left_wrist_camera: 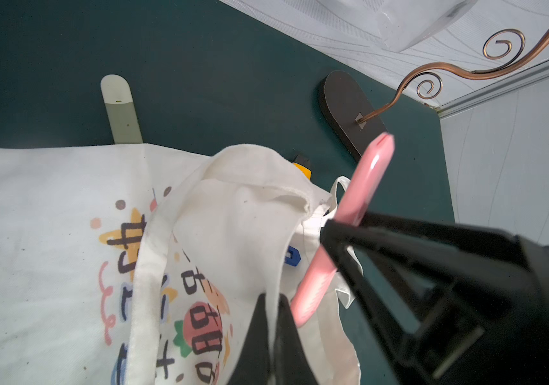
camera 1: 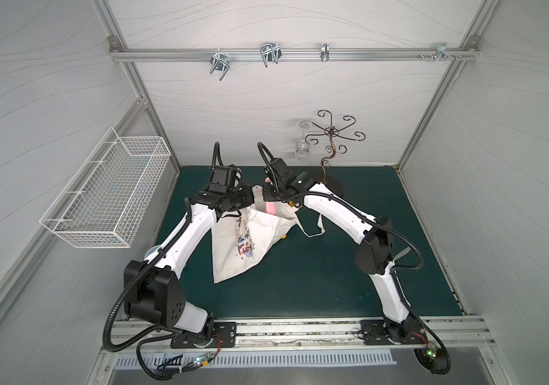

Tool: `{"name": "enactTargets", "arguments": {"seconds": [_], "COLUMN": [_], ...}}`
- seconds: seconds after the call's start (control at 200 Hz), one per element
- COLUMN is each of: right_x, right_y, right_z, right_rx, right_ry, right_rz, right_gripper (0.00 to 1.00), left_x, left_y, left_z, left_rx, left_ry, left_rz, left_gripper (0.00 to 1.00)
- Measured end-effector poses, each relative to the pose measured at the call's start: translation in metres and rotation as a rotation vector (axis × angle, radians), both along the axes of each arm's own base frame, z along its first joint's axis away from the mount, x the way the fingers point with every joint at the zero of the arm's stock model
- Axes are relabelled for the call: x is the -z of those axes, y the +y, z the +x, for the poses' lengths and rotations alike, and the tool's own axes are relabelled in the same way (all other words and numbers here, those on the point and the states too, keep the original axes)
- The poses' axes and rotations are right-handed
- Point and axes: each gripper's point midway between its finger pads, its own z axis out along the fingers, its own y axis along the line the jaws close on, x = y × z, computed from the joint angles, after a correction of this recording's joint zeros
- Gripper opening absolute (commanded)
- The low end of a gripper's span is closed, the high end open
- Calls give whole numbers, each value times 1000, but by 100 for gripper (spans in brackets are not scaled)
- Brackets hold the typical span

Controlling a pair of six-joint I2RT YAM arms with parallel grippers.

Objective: Place the art knife into the pouch
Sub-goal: Place the utility knife in the pouch, then adjust the pouch at the center of the board.

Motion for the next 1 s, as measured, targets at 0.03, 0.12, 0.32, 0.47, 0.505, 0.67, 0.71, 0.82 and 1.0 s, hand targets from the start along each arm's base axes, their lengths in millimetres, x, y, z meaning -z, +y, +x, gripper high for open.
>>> {"name": "enactTargets", "arguments": {"seconds": [0.03,0.12,0.32,0.47,0.505,0.67,0.71,0.82,1.0], "right_x": [7,31,40,18,12,-12,-9,17,77], "right_y": [1,3,0,-28,-40,-103,-117,-138,-128], "right_z": [-5,-21,-29,-20,-17,7,13,18,6], "right_rx": [-8,-33,-66,-33,-17,98,129,162,113], "right_ry": [11,52,74,79,82,111,126,203,366], "right_rz": [-13,-55,-82,-43,-28,66,79,90,82], "right_gripper": [25,27,64,75,75,76,76,76,77], "left_x": [0,0,3,2,3,3,3,5,6], "left_y": [0,0,0,0,0,0,0,0,0], "left_z": [0,0,-2,-2,-2,-2,-2,-1,-1], "left_rx": [0,0,2,2,2,3,4,4,4], "left_ry": [0,2,14,13,13,14,14,19,19], "left_rz": [0,0,1,1,1,2,3,4,5], "left_gripper": [0,0,0,0,0,0,0,0,0]}}
